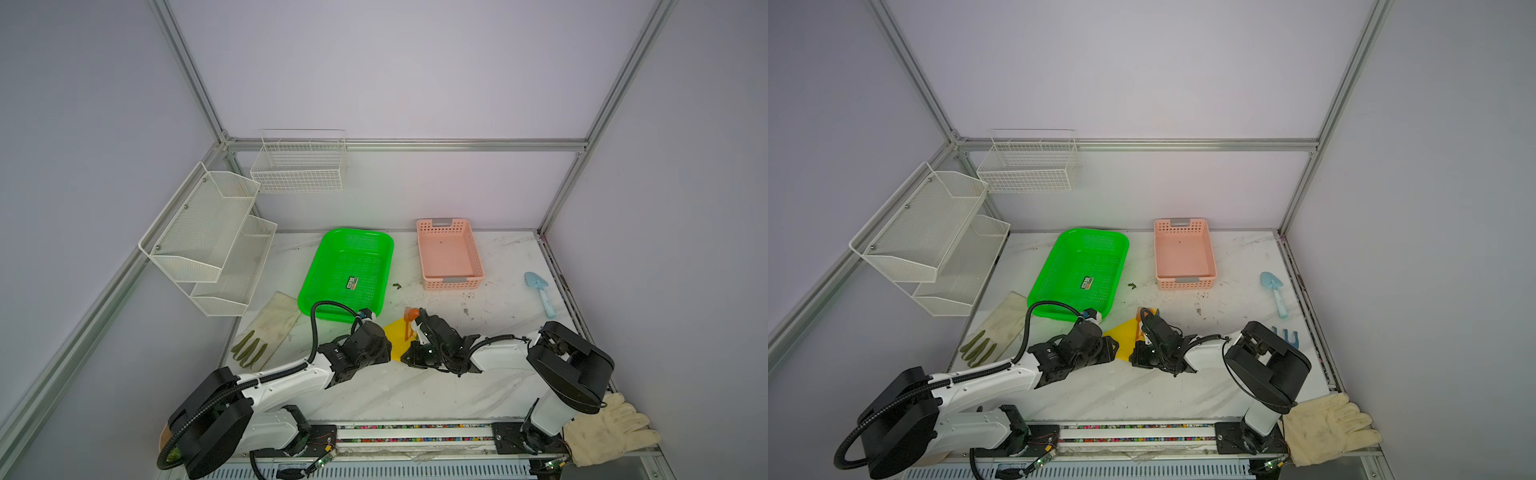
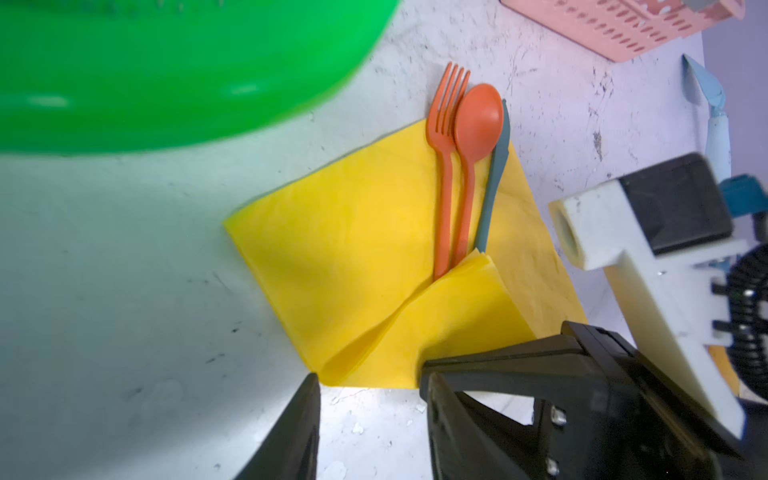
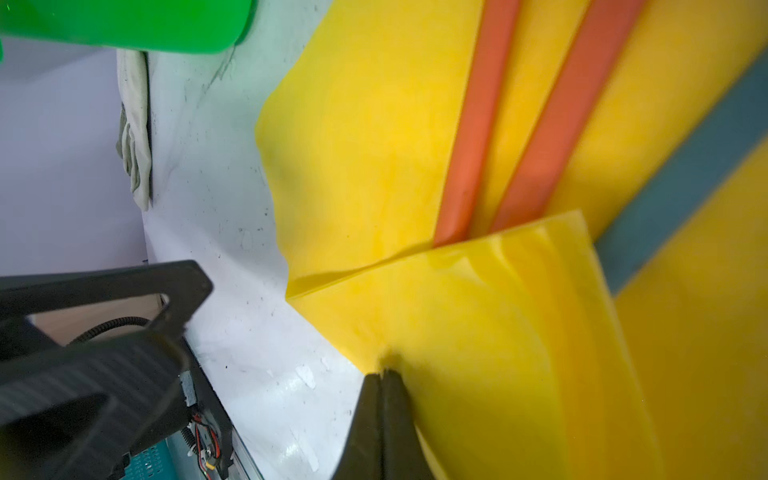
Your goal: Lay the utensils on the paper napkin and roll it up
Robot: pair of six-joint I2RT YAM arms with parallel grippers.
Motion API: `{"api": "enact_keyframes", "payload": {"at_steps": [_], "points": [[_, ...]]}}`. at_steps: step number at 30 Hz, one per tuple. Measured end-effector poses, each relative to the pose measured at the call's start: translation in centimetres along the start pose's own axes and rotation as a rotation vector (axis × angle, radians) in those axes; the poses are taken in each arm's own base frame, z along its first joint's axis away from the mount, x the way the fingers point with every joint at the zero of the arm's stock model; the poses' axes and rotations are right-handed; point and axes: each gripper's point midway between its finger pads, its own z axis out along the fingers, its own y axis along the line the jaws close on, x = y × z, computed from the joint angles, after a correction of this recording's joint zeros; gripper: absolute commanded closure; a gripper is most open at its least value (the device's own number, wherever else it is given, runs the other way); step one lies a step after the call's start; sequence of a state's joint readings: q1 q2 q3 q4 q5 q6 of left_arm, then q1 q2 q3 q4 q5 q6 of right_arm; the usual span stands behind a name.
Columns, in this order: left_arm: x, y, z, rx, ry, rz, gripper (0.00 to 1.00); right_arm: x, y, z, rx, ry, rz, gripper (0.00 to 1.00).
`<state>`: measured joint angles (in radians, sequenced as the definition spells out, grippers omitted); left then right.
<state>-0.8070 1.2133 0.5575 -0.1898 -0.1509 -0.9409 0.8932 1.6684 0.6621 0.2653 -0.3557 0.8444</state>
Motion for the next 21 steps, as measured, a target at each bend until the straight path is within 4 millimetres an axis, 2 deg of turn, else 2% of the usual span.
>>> {"api": "enact_keyframes", "payload": {"at_steps": [4,12,21], "points": [[-0.2,1.4,-0.1,-0.043,-0.007,-0.031,0.56,0.0,0.0,0.0,0.0,-0.001,0.0,1.0],[1.8,5.1,1.0,-0.118,0.032,-0.094,0.57,0.1,0.1,0.0,-0.001,0.001,0.0,1.0],[1.3,3.6,2.5,-0.052,0.025,-0.145,0.58,0.1,0.1,0.0,-0.006,-0.003,0.004,1.0]]}}
